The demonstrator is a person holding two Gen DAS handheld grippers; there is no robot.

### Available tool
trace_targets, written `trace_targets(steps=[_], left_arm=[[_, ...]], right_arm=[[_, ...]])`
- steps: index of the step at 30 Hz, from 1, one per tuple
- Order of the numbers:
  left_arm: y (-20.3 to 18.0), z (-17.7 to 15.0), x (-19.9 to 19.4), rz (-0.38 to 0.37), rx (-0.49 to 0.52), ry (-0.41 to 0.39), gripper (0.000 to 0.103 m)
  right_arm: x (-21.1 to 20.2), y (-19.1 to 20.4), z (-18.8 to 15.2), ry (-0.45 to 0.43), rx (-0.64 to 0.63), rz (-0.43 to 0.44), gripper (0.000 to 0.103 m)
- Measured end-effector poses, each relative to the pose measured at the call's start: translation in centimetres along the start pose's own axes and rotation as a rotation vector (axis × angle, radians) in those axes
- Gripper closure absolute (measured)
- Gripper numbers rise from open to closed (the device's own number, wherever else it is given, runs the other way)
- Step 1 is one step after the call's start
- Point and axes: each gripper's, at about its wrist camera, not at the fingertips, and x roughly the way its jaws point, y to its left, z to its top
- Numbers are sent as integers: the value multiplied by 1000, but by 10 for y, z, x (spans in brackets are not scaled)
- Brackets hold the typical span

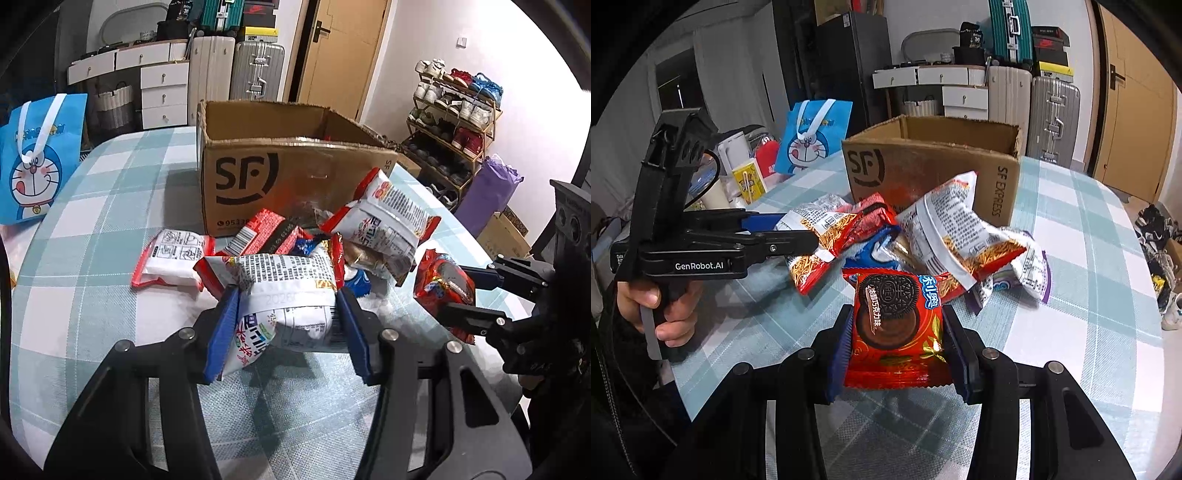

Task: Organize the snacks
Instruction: 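Carry both held packets over the cardboard box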

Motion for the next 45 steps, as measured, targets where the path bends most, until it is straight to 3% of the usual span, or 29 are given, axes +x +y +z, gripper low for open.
trace_targets(steps=[14,24,34,45], left_arm=[[1,14,-38,6,3,-97,53],[1,32,-57,14,-8,-148,53],[5,66,-69,34,-19,-185,53],[11,121,-52,60,-19,-195,52]], right_arm=[[-27,0,17,-110,22,-24,56],[-29,-17,36,-134,84,-59,56],[-28,-35,64,-169,149,-74,56],[-19,-48,108,-209,168,-72,56]])
